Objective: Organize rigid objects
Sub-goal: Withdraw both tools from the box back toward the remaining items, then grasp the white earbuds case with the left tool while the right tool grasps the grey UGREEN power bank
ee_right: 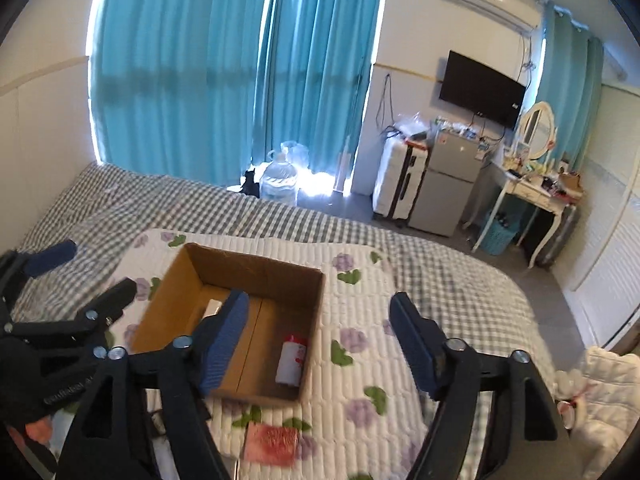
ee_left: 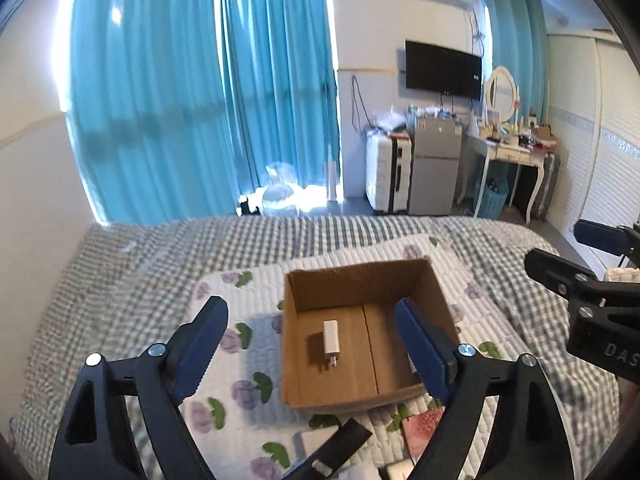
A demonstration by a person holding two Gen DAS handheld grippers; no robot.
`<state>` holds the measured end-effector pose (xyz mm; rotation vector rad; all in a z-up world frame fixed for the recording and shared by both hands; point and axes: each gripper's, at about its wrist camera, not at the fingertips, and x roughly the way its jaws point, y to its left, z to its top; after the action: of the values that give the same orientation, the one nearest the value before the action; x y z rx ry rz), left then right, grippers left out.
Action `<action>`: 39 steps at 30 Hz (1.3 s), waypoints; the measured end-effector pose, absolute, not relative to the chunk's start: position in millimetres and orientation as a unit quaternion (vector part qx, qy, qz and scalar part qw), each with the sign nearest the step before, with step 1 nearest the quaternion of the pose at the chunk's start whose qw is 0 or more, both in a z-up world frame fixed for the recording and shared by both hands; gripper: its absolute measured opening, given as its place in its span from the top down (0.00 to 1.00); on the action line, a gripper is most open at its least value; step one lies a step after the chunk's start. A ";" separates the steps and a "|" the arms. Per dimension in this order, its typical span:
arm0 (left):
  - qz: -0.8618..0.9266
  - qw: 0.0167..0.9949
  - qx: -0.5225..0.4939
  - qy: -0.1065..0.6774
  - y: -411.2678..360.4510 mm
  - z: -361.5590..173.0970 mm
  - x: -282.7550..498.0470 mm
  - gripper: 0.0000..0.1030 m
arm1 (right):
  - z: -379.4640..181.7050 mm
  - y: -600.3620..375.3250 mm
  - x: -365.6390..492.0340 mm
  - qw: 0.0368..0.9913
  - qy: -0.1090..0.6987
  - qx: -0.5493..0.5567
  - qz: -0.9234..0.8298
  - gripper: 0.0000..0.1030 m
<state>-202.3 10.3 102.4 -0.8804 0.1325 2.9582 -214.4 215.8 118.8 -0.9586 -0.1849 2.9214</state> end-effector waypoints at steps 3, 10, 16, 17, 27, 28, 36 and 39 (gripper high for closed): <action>0.958 0.026 -0.283 0.036 3.7 121.4 -177.2 0.11 | 143.1 207.6 -180.8 0.028 -0.064 -0.317 0.946 0.18; 0.957 0.028 -0.285 0.039 -2.0 119.5 -124.6 0.08 | 160.9 192.5 -109.7 0.021 -0.071 -0.312 0.947 0.09; 0.946 0.017 -0.320 0.044 -4.6 62.8 -100.5 0.04 | 116.6 193.8 -81.1 0.006 -0.051 -0.325 0.944 0.06; 0.944 0.012 -0.327 0.043 -5.5 48.5 -99.0 0.04 | 101.2 193.7 -78.0 0.005 -0.051 -0.327 0.944 0.06; 0.914 0.005 -0.404 0.024 -8.6 -73.3 -115.0 0.04 | -29.5 195.4 -104.6 -0.013 -0.036 -0.395 0.918 0.06; 0.912 0.003 -0.408 0.028 -7.6 -82.8 -115.6 0.04 | -39.1 196.2 -108.9 -0.015 -0.033 -0.400 0.916 0.06; 0.892 -0.003 -0.450 0.047 -5.5 -133.8 -122.1 0.06 | -101.5 205.1 -123.7 -0.023 0.007 -0.439 0.898 0.06; 0.886 0.002 -0.459 0.071 1.8 -143.1 -121.2 0.12 | -111.4 206.8 -126.1 -0.025 0.013 -0.451 0.892 0.06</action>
<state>-121.2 1.8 -143.1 -1.4394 0.2239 2.7782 -126.1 206.8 -111.4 -1.4404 0.0423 2.8469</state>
